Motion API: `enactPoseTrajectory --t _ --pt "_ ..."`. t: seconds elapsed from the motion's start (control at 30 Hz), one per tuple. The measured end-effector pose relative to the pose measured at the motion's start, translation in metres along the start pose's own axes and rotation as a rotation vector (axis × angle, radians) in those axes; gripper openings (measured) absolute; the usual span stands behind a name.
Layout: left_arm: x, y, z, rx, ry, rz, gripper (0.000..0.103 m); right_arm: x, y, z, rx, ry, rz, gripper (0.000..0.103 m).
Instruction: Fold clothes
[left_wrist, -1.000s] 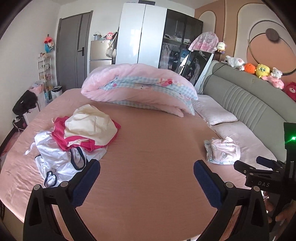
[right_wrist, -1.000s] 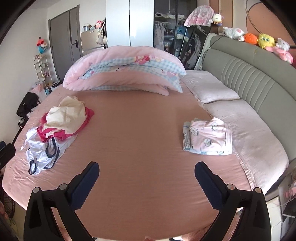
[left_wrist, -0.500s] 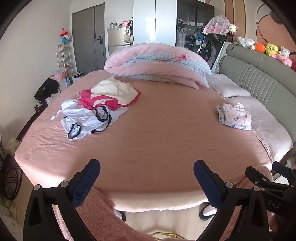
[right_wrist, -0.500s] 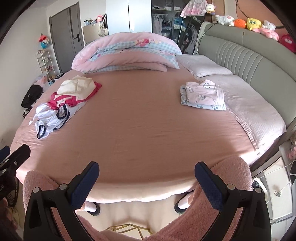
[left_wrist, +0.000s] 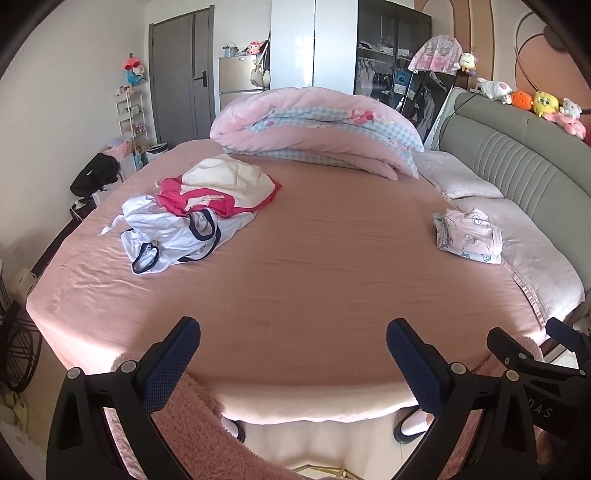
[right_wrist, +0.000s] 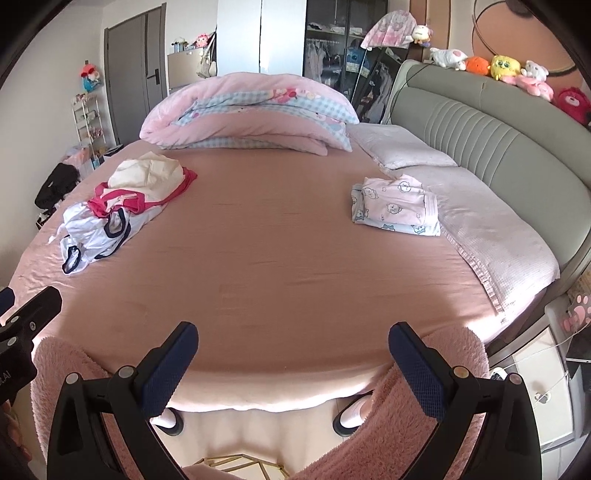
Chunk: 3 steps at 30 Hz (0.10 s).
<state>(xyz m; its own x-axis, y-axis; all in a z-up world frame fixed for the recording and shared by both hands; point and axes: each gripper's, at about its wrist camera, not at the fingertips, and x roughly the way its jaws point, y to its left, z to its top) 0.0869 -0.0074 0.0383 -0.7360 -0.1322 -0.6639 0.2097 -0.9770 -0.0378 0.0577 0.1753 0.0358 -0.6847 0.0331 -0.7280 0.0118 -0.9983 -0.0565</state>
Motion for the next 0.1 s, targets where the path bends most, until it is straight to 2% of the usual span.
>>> enactPoseTrajectory --t 0.1 --pt "0.0015 -0.0005 -0.0001 -0.006 0.006 -0.005 0.103 0.0005 -0.0007 -0.0015 0.006 -0.002 -0.004 0.103"
